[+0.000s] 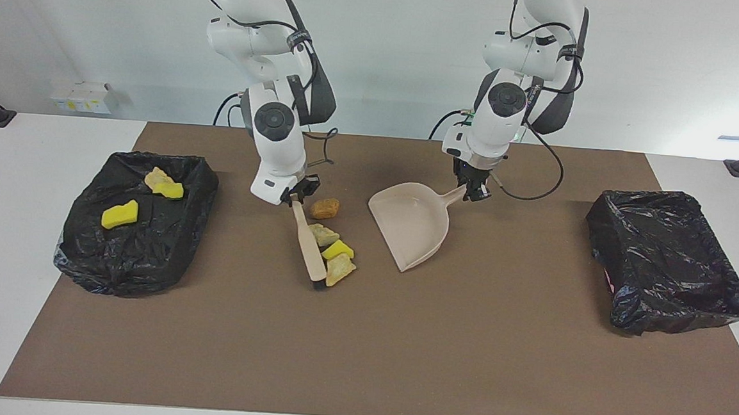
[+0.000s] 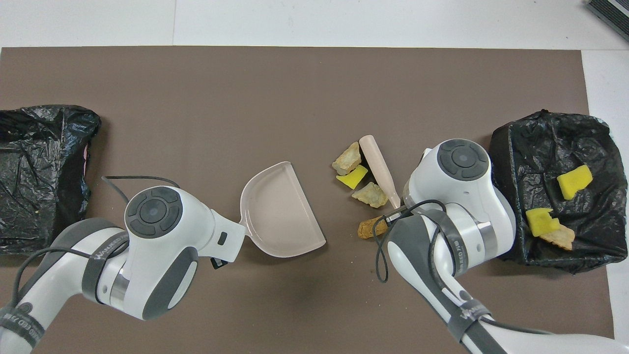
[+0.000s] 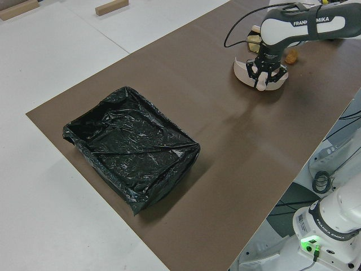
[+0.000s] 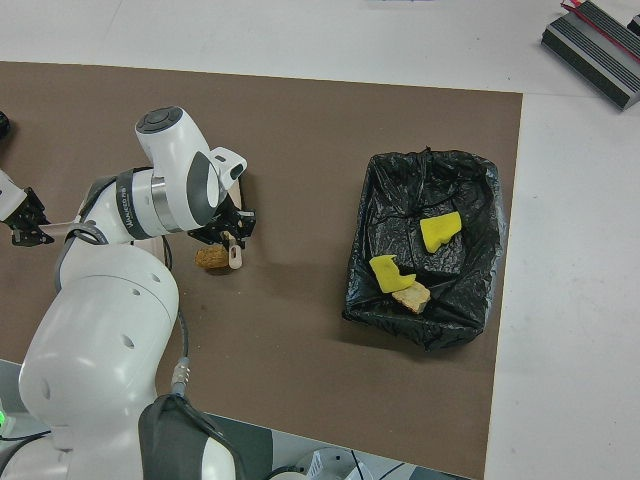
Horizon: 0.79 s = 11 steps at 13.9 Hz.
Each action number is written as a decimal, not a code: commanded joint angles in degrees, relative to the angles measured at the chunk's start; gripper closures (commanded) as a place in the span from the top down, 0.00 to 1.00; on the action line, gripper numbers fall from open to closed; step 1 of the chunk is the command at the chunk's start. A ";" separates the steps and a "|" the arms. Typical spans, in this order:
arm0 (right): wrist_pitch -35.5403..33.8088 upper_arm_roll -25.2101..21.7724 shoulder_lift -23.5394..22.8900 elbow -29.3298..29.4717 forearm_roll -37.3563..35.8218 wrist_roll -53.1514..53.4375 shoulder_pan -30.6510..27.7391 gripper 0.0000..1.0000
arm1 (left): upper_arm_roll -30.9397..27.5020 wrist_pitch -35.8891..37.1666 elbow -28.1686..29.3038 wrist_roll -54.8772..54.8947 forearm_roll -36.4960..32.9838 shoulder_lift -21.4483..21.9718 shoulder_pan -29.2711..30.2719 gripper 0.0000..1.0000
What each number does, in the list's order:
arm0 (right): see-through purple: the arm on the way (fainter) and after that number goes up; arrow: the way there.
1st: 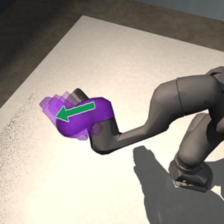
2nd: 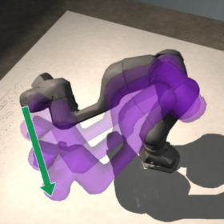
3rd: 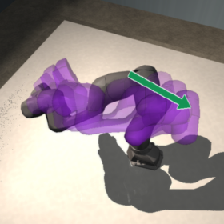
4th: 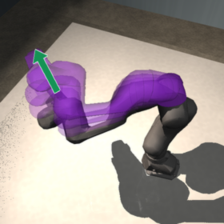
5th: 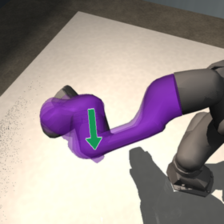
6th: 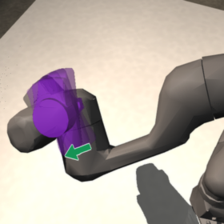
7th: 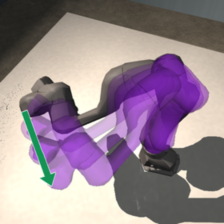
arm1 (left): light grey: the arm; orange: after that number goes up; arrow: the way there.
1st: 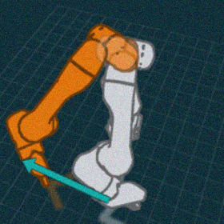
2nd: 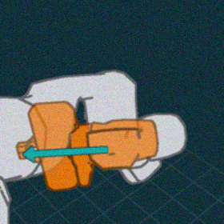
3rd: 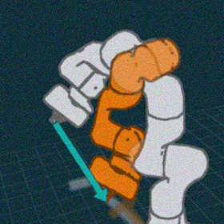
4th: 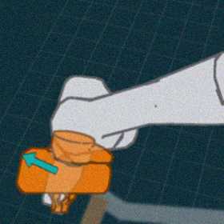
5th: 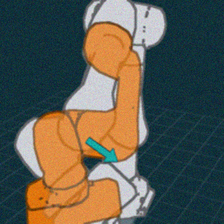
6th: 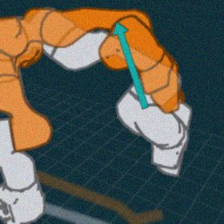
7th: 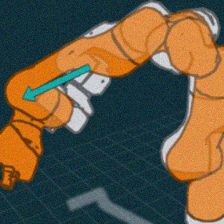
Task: Sweep and dump trash in bin
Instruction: 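Sweep the debris into the dustpan with the right gripper's brush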
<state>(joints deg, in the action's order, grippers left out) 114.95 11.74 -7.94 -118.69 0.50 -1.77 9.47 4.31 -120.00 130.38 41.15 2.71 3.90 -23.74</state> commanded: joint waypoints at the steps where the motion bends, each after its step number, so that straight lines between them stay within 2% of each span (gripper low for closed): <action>1: 0.62 0.39 1.17 -0.40 0.37 -1.74 3.61 0.00 | -0.71 -1.38 1.63 -1.07 0.63 0.84 -1.05 0.00; 4: 0.63 0.83 2.49 -1.11 1.42 -2.01 7.92 0.00 | -0.62 -2.86 2.68 -1.50 0.63 0.41 -1.49 0.00; 7: 1.32 0.83 3.64 -2.16 11.69 -1.31 10.65 0.00 | -0.71 -3.66 3.04 -2.12 0.63 0.49 -1.75 0.00; 11: 0.89 1.18 3.81 -1.11 19.96 4.39 11.89 0.00 | -0.71 -3.66 3.04 -2.21 0.63 0.49 -1.75 0.00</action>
<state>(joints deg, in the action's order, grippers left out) 114.95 12.58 -5.59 -119.15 16.76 0.10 21.42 4.34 -121.77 132.03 40.16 2.77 3.90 -23.98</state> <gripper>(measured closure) 0.740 0.687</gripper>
